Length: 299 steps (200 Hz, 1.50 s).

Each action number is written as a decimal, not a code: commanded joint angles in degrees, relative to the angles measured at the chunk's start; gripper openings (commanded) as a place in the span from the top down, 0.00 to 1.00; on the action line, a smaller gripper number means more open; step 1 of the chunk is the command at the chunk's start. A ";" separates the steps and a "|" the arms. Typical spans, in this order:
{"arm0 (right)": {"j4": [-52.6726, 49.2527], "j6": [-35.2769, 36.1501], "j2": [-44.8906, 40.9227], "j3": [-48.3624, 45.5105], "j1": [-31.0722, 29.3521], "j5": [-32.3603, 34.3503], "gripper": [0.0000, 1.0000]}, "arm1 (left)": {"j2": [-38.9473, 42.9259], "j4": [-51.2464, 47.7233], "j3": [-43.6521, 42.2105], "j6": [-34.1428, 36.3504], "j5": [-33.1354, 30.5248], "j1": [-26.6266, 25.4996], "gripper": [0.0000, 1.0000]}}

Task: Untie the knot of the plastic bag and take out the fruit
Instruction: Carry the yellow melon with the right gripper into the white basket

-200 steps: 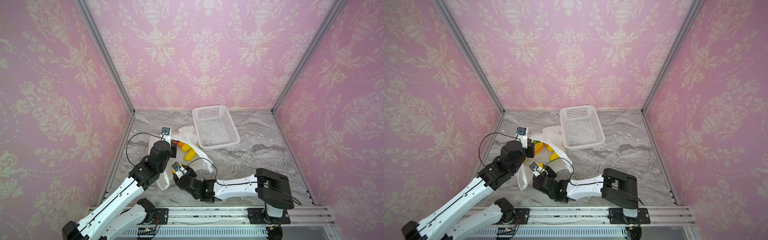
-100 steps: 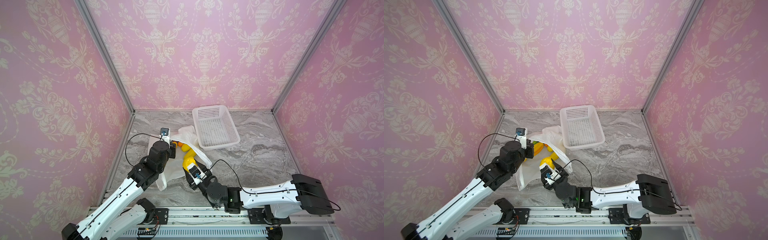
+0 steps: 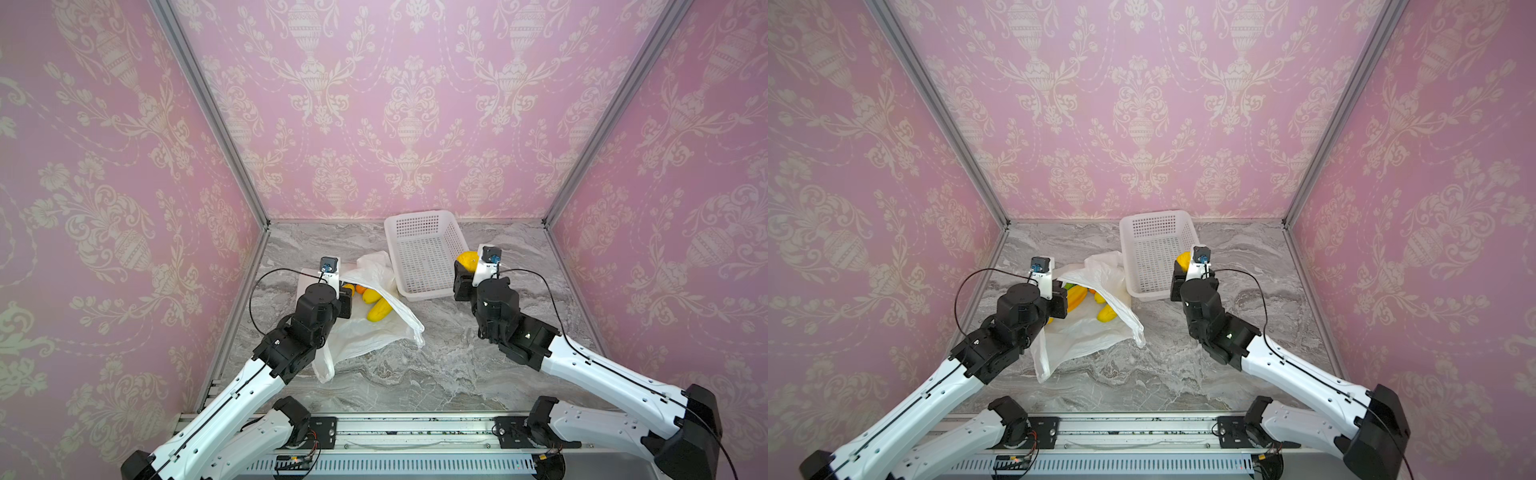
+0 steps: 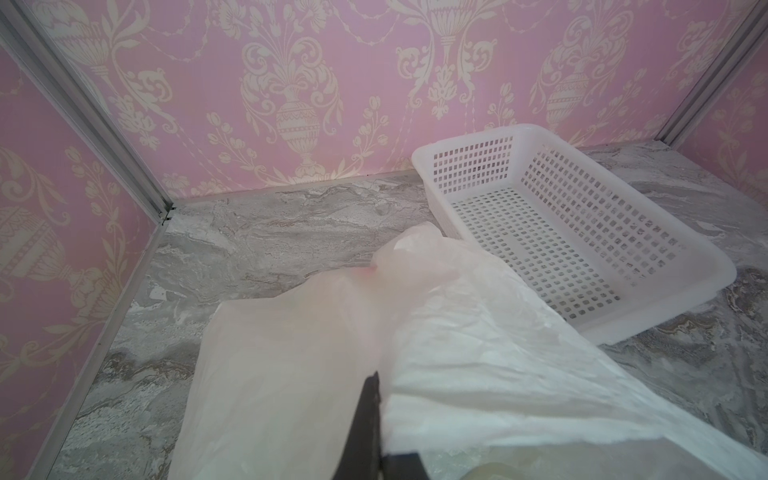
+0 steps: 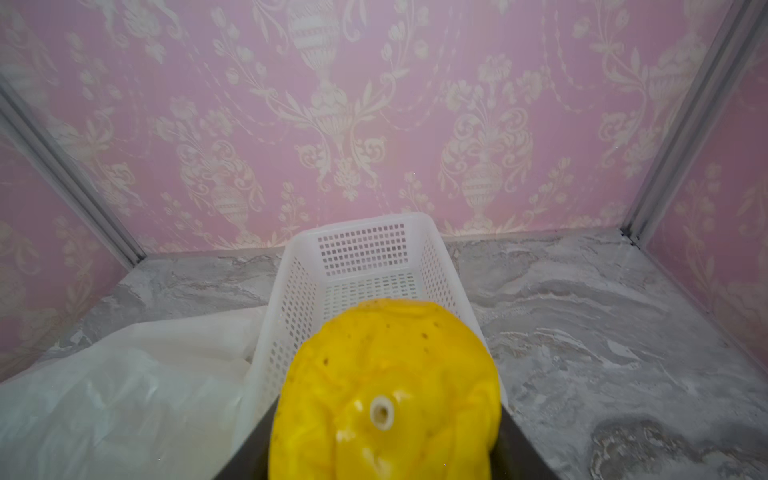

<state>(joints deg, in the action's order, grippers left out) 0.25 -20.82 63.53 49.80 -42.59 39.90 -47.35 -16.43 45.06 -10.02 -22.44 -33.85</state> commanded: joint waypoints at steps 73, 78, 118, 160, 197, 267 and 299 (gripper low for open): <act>-26.17 -6.08 36.41 28.20 7.56 -18.39 0.85 | 0.29 -0.10 -0.67 -0.84 1.41 0.54 1.00; -27.44 -6.08 38.17 29.79 7.76 -18.06 0.86 | 0.33 -0.10 -0.69 -0.83 1.33 0.59 1.00; -32.36 -8.13 44.43 33.67 8.93 -16.33 0.92 | 0.41 0.01 -0.66 -0.66 1.28 0.53 1.00; -30.31 -10.89 38.71 23.07 8.93 -12.75 0.88 | 0.68 0.25 -0.89 -0.63 1.91 0.54 1.00; -28.18 -13.07 33.04 13.44 8.87 -13.15 0.84 | 1.51 0.04 -1.19 -1.01 2.97 0.54 1.00; -27.01 -18.71 19.75 -0.62 8.86 -11.58 0.79 | 3.67 -0.37 -1.32 -1.86 4.48 0.56 1.00; -24.22 -18.91 15.14 -4.60 8.86 -12.91 0.66 | 3.89 -0.10 -1.30 -1.84 5.26 0.53 1.00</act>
<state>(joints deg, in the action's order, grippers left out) -26.20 -37.82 80.97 47.20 -33.61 26.83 -44.07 -16.36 44.47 -10.55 -19.09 -33.80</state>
